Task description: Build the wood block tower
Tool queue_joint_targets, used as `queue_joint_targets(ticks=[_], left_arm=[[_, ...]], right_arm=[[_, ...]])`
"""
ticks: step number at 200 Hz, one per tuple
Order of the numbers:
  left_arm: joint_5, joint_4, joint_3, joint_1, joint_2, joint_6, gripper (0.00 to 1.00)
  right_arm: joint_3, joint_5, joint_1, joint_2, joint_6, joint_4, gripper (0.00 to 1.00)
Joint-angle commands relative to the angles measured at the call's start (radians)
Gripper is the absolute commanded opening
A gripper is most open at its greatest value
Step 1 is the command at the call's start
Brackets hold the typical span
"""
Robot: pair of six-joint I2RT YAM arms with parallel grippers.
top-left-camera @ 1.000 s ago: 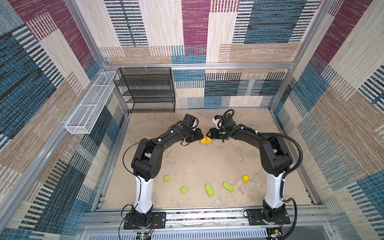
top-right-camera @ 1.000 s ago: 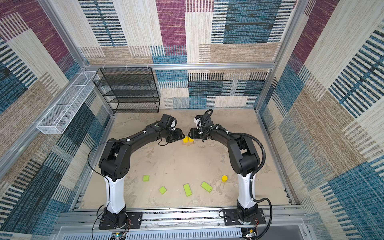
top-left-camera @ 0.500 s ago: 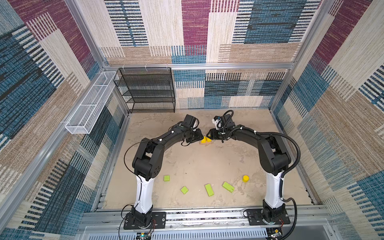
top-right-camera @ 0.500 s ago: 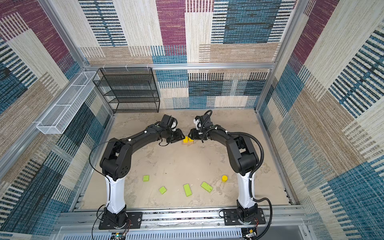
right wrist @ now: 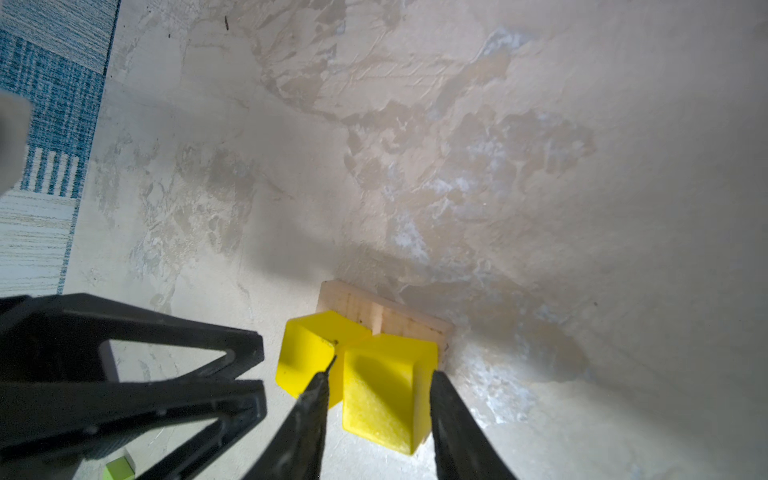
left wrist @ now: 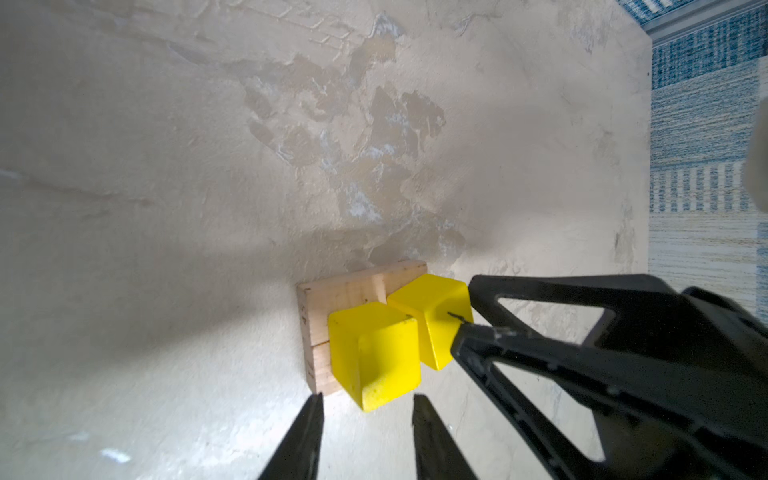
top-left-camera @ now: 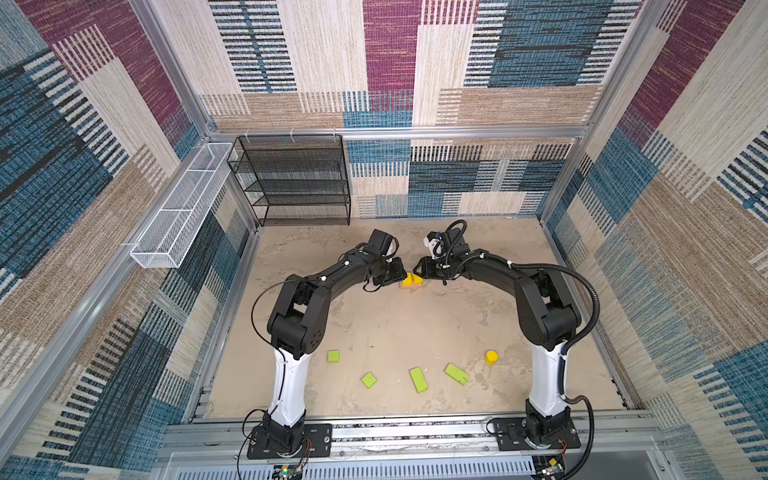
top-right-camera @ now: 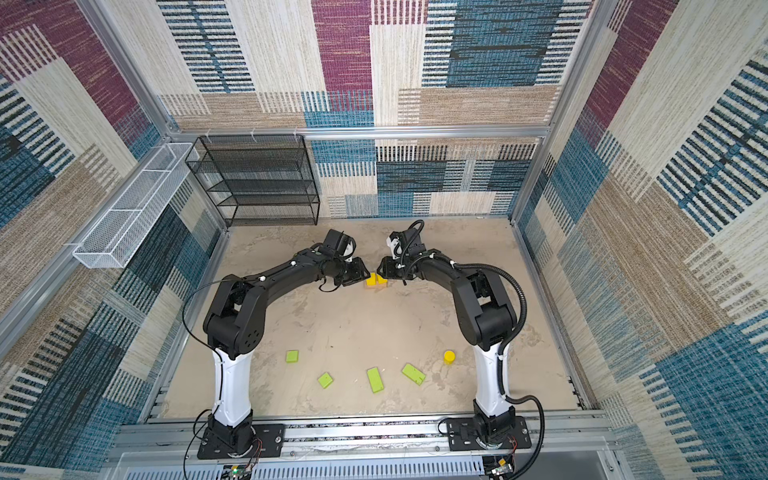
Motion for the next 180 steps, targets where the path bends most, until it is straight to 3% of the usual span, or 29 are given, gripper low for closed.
queue_joint_targets(ticks=[1, 180], left_arm=[[0.019, 0.012, 0.006, 0.001, 0.003, -0.018, 0.39], [0.039, 0.016, 0.019, 0.001, 0.017, -0.017, 0.35]], right_arm=[[-0.005, -0.025, 0.000, 0.001, 0.010, 0.023, 0.41], [-0.028, -0.017, 0.000, -0.027, 0.031, 0.017, 0.34]])
